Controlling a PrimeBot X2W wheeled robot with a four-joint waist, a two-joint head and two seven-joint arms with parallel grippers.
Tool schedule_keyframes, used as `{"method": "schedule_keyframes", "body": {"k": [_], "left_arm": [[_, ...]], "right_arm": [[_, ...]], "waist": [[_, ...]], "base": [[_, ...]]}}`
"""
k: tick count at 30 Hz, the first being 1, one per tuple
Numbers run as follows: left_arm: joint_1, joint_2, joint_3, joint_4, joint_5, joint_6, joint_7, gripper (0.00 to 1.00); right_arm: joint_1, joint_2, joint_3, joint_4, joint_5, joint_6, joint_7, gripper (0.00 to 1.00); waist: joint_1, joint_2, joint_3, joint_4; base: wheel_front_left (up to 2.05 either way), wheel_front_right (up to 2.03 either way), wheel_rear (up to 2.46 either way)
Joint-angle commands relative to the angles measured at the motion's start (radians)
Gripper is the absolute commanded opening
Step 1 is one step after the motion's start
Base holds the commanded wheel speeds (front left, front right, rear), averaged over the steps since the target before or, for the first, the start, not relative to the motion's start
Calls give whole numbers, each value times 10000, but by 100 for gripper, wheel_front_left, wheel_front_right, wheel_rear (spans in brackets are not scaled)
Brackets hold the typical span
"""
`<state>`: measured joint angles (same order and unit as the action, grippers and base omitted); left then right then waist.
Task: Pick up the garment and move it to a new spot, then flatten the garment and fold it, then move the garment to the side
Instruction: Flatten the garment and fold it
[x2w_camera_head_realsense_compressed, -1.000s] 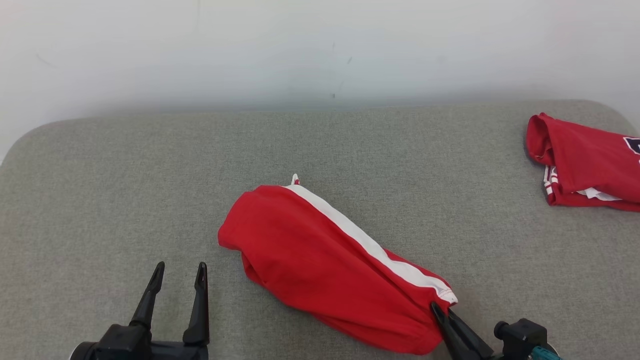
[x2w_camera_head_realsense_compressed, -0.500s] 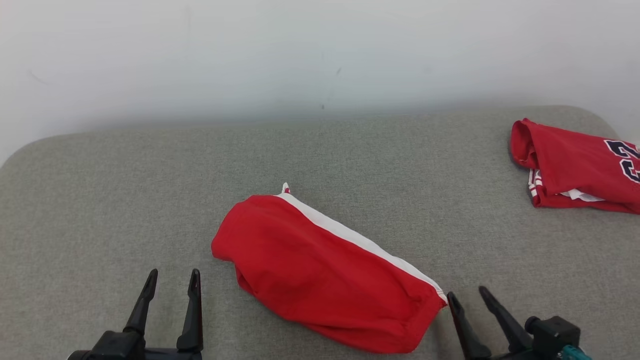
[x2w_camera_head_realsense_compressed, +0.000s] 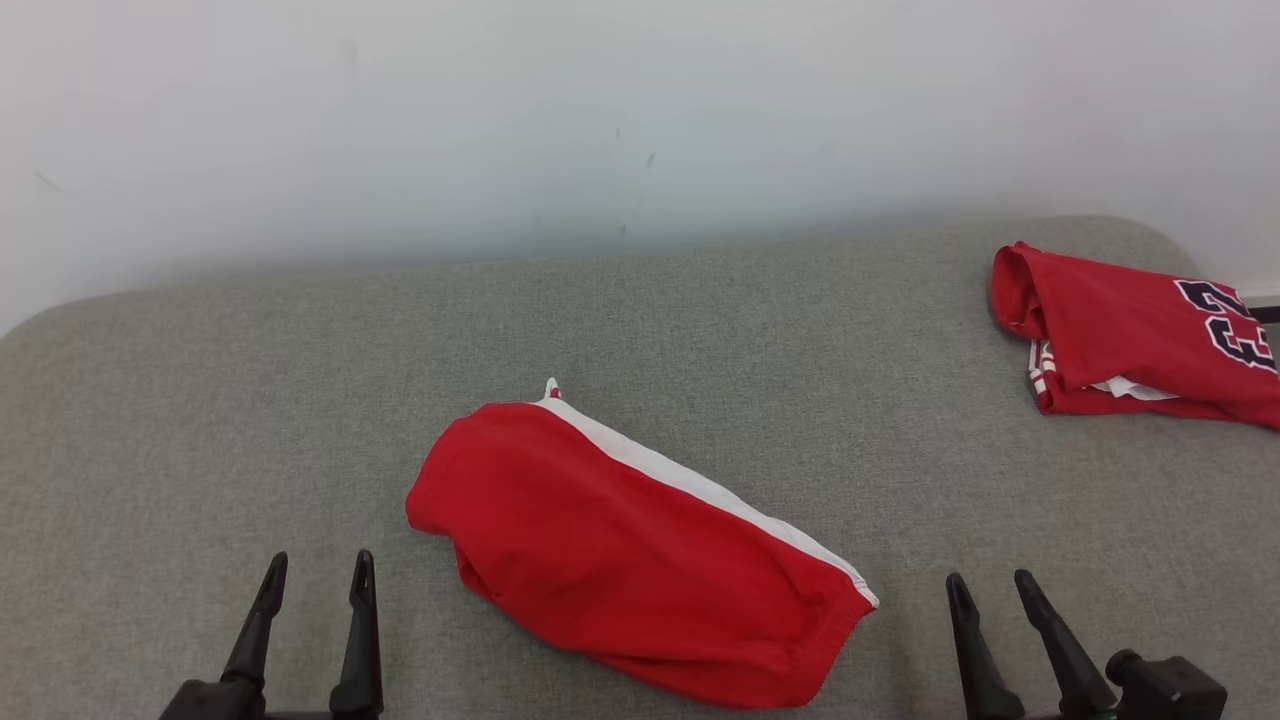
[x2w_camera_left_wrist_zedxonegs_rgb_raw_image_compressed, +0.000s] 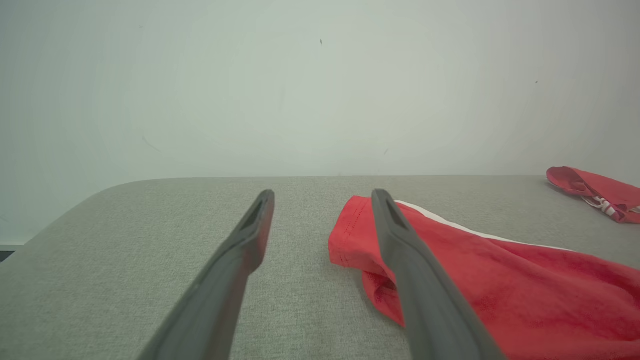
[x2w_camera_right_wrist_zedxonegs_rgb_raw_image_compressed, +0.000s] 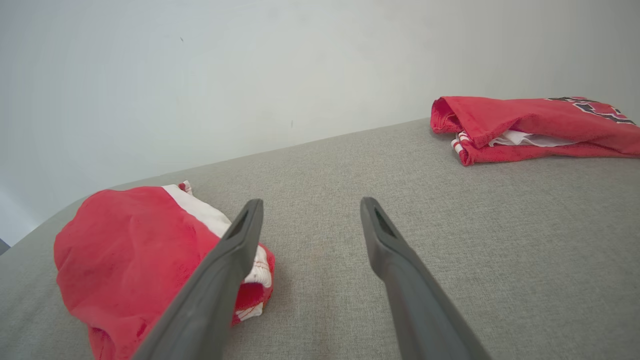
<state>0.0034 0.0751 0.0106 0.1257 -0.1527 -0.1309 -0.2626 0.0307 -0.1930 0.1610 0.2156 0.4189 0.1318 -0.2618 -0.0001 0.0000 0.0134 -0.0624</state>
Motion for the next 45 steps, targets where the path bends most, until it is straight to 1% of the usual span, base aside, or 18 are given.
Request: {"method": "schedule_keyframes", "body": {"k": [1, 8, 13, 18, 23, 24, 27, 32, 33, 34, 36, 40, 45], "left_arm": [[189, -19, 72, -51, 92, 9, -29, 100], [145, 22, 138, -1, 95, 9, -29, 100], [74, -18, 114, -12, 159, 9, -29, 100], [-18, -78, -21, 16, 158, 9, -29, 100], [-55, -126, -168, 5, 168, 9, -29, 100], [-55, -126, -168, 5, 168, 9, -29, 100], [-195, -119, -195, 72, 72, 9, -29, 100], [-277, -108, -243, 112, 44, 9, -29, 100], [-261, -108, -245, 112, 46, 9, -29, 100], [-261, -111, -256, 115, 51, 9, -29, 100], [-253, -110, -243, 108, 60, 9, -29, 100], [-266, -104, -192, 74, 47, 9, -29, 100], [-452, -113, -228, 67, -7, 9, -29, 100]], "right_arm": [[182, 83, -48, -8, -134, -27, -39, 100], [283, 202, -45, 83, -296, -27, -40, 100], [10, 149, 339, 326, -129, -27, -23, 100], [-561, 35, 874, 941, 195, -27, 262, 100], [-1093, 38, 1131, 1698, 624, -27, 434, 100], [-1093, 38, 1131, 1698, 624, -27, 434, 100], [-1330, 111, 1297, 2231, 1089, -27, 600, 100], [-1687, 183, 1852, 3025, 1809, -27, 869, 100], [-1732, 202, 1943, 3144, 1969, -27, 913, 10], [-1794, 178, 2028, 3207, 2055, -27, 828, 0], [-1932, 61, 2145, 3322, 2132, -27, 572, 0], [-2250, -213, 2246, 3307, 1856, -27, 138, 0], [-3573, -659, 2606, 3235, 1197, -27, 23, 0]], "waist": [[1, 0, -4, -8], [1, 0, 71, 20], [1, 0, 141, 107], [1, 0, 213, 330], [1, 0, 313, 614], [1, 0, 313, 614], [1, 0, 367, 763], [1, 0, 448, 967], [1, 0, 454, 991], [1, 0, 460, 1022], [1, 0, 458, 1058], [1, 0, 496, 1069], [1, 0, 719, 1056]], "base": [[0, 0, 0], [0, 0, 0], [0, 0, 0], [0, 0, 0], [0, 0, 0], [0, 0, 0], [0, 0, 0], [0, 0, 0], [0, 0, 0], [0, 0, 0], [0, 0, 0], [0, 0, 0], [0, 0, 0]]}}
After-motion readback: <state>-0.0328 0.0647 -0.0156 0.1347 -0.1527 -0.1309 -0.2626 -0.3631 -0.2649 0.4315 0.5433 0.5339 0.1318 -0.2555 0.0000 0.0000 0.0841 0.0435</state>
